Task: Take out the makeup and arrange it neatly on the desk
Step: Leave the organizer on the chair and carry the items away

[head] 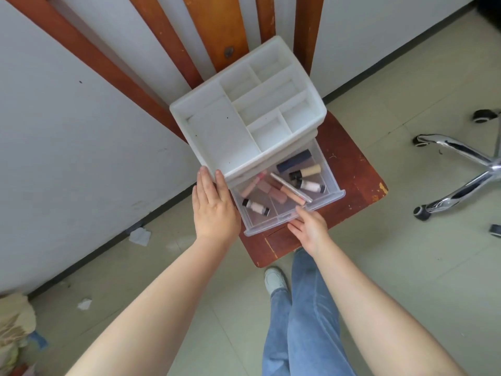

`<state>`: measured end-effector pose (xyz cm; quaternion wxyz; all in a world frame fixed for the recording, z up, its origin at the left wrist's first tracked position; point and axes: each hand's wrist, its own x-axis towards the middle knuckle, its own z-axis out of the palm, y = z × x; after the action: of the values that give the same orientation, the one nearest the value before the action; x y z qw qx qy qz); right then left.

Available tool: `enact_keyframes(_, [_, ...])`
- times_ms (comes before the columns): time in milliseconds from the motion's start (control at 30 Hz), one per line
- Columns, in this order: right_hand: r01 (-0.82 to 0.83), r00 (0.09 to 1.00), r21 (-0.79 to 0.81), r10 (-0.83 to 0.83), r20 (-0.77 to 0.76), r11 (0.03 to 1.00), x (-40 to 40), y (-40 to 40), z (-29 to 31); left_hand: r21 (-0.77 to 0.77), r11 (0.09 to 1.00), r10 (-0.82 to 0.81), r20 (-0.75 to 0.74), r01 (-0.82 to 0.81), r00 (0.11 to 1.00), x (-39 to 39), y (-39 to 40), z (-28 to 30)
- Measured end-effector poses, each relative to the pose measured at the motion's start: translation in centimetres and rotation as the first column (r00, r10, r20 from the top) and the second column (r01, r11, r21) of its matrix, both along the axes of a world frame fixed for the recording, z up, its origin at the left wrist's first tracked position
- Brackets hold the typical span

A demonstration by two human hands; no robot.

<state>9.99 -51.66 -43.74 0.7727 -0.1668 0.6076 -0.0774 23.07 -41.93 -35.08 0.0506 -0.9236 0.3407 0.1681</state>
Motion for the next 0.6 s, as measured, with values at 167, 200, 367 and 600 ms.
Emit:
enact_keyframes(167, [-0.677,0.709,-0.29,0.494,-0.503,0.676,-1.5,-1.2,1.8,-0.164,0.948,-0.246,0.165,0.273,0.955,-0.6,0.9,-0.9])
enact_keyframes(200, [-0.782,0.606,-0.357,0.491,-0.626,0.511,-1.9,-1.6,2.3,-0.172,0.915,-0.34,0.16,0.365,0.927,-1.0,1.1,-1.3])
enact_keyframes(367, [-0.85,0.275,-0.448,0.492,-0.826,-0.276,-0.4,-5.3,2.9,0.038,0.946,-0.306,-0.211,0.321,0.928,-2.2,-0.3,-3.9])
enact_keyframes(600, [-0.697,-0.235,-0.051,0.295,-0.926,-0.715,3.8,-8.4,-0.1,0.158,0.921,-0.322,-0.206,0.356,0.924,-1.2,-3.5,-6.5])
